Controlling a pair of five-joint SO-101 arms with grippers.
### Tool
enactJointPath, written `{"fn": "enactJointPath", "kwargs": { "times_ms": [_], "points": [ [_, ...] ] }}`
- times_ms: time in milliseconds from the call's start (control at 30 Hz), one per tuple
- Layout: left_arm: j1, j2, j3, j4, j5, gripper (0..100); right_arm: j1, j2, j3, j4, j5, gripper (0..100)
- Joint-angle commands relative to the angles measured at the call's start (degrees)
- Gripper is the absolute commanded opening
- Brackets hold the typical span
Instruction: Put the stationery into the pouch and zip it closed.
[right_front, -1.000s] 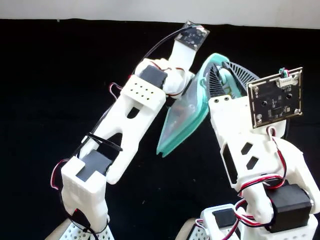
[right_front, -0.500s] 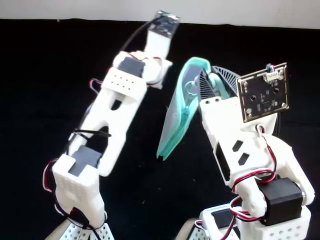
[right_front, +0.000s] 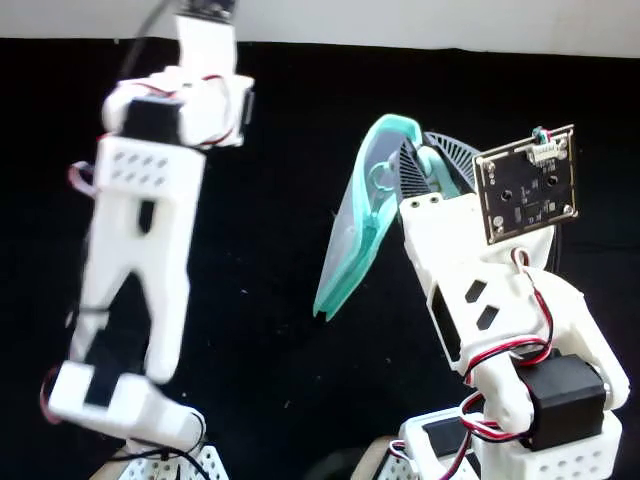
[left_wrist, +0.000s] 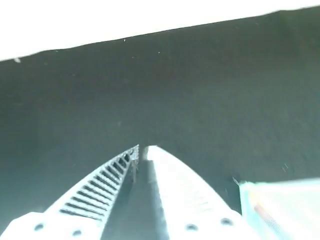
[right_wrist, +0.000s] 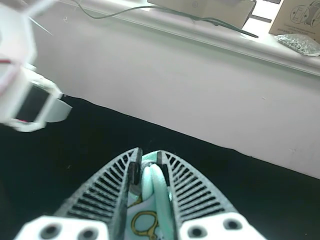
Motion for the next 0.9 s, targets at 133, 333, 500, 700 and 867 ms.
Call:
{"fn": "enactJointPath", "kwargs": {
  "times_ms": [133, 333, 500, 700, 867],
  "points": [
    [4.7, -14.5, -2.5, 22.0, -1.1, 30, -0.4, 0.1, -0.2, -0.8, -0.6, 0.8],
    [15.5, -19.7, 5.1, 22.1, -1.1, 30, -1.5, -0.1, 1.3, -1.1, -0.6, 0.8],
    [23.9, -21.5, 7.3, 22.1, 1.5, 30, -1.5, -0.3, 3.1, -1.2, -0.6, 0.8],
    [25.0, -22.0, 7.2, 22.1, 2.4, 30, -1.5, -0.3, 2.9, -1.2, -0.6, 0.8],
    [26.3, -22.0, 3.0, 22.3, 2.5, 30, -1.5, -0.3, 3.0, -1.3, -0.6, 0.8]
  ]
}}
